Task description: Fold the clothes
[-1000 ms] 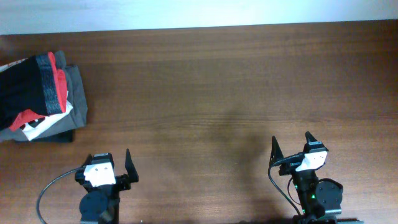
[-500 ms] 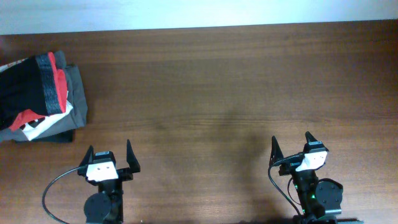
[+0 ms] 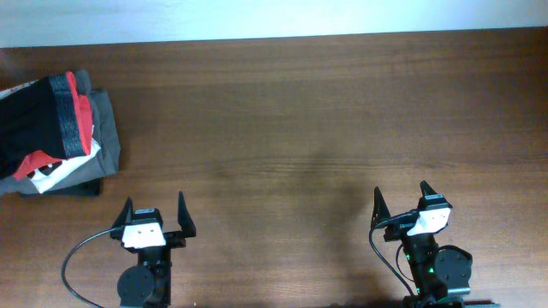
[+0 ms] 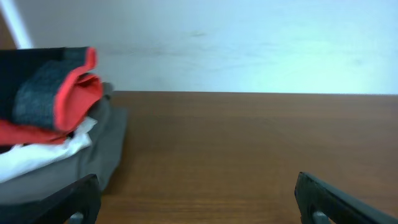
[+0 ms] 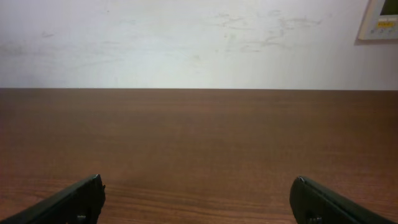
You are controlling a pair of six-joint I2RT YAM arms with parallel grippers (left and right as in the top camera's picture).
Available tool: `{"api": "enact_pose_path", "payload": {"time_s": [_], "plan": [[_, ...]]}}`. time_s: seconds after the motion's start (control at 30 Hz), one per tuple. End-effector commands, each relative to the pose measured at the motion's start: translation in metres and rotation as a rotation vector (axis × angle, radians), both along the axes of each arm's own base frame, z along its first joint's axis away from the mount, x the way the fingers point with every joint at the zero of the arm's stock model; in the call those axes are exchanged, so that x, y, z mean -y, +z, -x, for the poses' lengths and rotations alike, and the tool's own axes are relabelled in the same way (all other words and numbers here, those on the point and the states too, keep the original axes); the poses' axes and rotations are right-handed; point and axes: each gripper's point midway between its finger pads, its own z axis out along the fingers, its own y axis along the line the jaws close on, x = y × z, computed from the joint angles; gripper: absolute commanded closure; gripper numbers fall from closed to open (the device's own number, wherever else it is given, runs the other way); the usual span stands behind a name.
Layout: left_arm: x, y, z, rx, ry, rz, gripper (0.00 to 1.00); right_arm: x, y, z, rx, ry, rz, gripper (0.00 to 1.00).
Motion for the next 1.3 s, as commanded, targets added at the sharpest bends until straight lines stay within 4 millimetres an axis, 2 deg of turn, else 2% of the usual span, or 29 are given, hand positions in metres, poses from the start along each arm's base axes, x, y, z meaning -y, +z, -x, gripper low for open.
{"api": "enact_pose_path", "payload": {"time_s": [0.0,1.27], "plan": [[0.0196,-0.0059,-0.0003,-0.015,-0.116,-0.117,0.01,-0.0001,-0.0018,0.0000,0.003,0.002,0.006,0.01],[0.0209,-0.0056,-0.0002,-0.014,-0.125,-0.135,0.01,-0.0001,-0.0018,0.0000,0.003,0.002,0.006,0.01]]}}
